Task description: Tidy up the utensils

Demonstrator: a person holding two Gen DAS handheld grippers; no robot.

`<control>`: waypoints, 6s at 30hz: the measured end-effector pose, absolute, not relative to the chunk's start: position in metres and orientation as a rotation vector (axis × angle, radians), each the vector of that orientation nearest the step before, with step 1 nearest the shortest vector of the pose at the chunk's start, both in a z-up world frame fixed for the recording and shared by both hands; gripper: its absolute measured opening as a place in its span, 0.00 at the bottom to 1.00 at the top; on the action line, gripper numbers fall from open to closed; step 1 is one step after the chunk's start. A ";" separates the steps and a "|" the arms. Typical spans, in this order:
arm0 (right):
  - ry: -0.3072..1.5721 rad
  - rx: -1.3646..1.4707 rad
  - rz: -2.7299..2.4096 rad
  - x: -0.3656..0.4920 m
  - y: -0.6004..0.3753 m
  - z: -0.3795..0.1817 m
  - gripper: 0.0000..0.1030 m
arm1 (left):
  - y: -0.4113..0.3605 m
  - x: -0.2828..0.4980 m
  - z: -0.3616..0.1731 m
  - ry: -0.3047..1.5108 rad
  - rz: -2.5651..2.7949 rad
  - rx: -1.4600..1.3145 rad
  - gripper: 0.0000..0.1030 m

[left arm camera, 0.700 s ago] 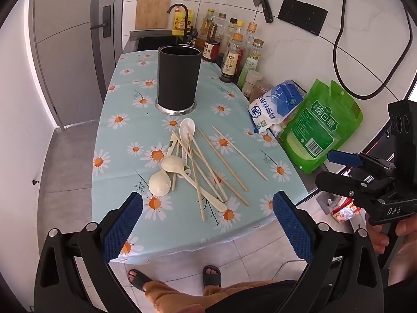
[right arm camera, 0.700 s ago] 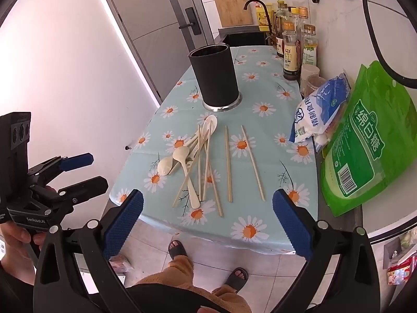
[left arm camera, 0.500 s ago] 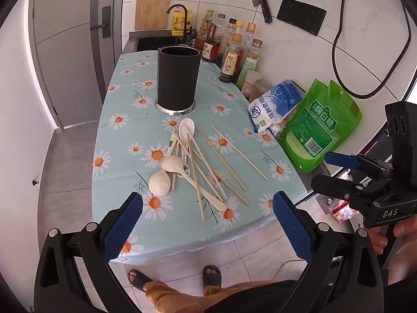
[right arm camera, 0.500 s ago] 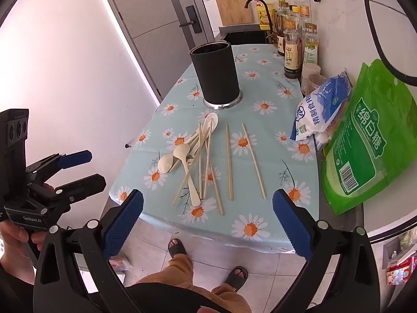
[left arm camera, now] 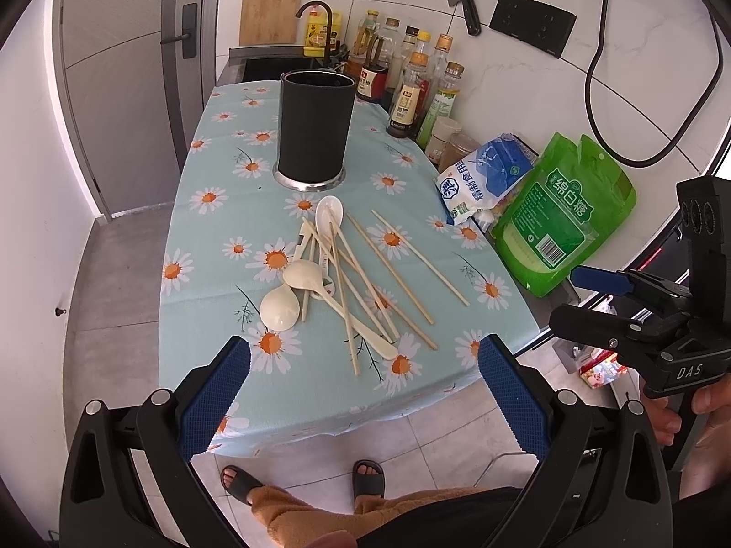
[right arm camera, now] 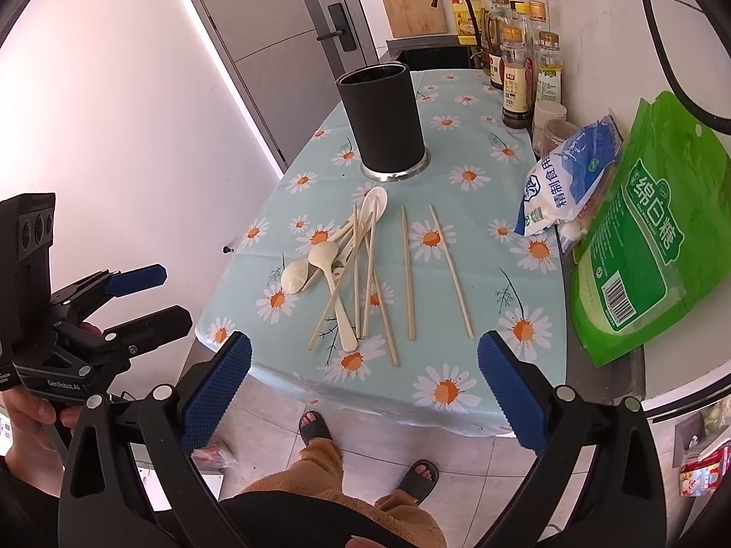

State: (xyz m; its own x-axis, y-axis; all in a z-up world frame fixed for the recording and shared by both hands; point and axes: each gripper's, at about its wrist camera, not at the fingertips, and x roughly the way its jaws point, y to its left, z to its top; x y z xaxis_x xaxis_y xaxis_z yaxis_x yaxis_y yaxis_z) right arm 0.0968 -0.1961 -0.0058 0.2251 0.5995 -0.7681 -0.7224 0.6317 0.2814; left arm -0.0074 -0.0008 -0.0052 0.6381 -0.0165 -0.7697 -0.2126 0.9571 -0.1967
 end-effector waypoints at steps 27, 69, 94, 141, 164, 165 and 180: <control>0.983 -0.141 0.963 0.098 -0.193 -0.007 0.96 | -0.003 -0.003 -0.004 0.881 0.127 -0.270 0.94; 1.019 -0.121 1.008 0.116 -0.199 -0.018 0.95 | -0.016 0.011 -0.002 0.950 0.141 -0.255 0.94; 1.331 -0.399 0.870 0.233 -0.099 -0.090 0.44 | 0.050 0.101 -0.083 1.120 -0.047 -0.470 0.43; 1.407 -0.411 0.935 0.268 -0.077 -0.090 0.05 | 0.044 0.165 -0.129 1.336 0.059 -0.347 0.19; 1.426 -0.344 1.020 0.261 -0.096 -0.084 0.05 | 0.044 0.179 -0.133 1.357 0.133 -0.351 0.04; 1.429 -0.343 1.017 0.261 -0.095 -0.085 0.05 | 0.046 0.178 -0.131 1.351 0.135 -0.354 0.04; 1.435 -0.274 0.994 0.254 -0.062 -0.088 0.05 | 0.079 0.159 -0.090 1.171 0.052 -0.418 0.04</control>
